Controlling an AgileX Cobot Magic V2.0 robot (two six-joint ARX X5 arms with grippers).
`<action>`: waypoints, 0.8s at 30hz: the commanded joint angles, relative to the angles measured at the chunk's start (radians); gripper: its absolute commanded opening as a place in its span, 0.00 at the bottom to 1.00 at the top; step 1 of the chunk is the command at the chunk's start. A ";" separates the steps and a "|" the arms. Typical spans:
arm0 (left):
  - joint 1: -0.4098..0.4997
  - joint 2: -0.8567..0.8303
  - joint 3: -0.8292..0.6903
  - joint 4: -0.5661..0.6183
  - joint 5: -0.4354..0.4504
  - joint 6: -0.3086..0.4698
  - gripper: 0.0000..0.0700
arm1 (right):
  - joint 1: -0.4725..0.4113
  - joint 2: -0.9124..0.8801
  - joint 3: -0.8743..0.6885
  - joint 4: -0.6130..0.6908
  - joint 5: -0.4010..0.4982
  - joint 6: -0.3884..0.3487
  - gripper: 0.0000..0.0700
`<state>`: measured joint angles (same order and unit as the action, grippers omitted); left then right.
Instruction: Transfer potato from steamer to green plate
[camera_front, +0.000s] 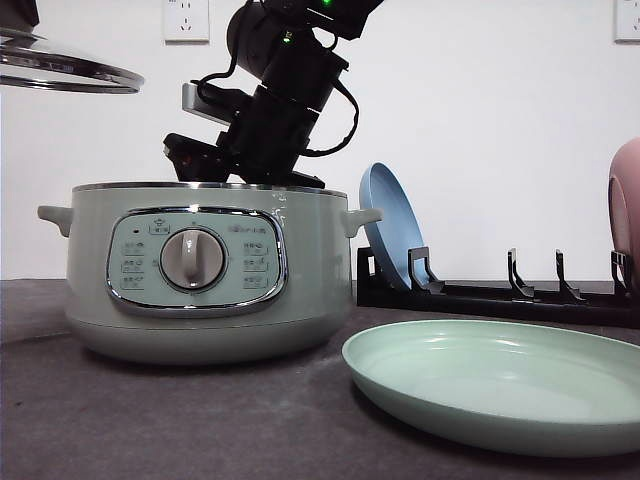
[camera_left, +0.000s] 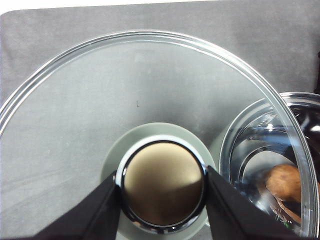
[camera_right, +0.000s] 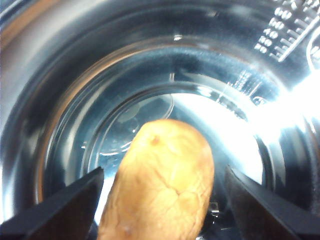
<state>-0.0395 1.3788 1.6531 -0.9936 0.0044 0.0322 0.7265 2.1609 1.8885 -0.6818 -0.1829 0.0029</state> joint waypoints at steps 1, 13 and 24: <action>0.001 -0.013 0.031 0.041 0.002 0.002 0.00 | 0.012 0.024 0.026 -0.002 0.000 -0.011 0.69; 0.000 -0.013 0.031 0.040 0.002 0.002 0.00 | 0.016 0.038 0.024 -0.025 0.000 -0.011 0.67; 0.000 -0.013 0.031 0.041 0.002 0.002 0.00 | 0.018 0.036 0.025 -0.025 -0.002 -0.011 0.24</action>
<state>-0.0395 1.3788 1.6531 -0.9936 0.0044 0.0322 0.7338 2.1708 1.8885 -0.7074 -0.1839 0.0021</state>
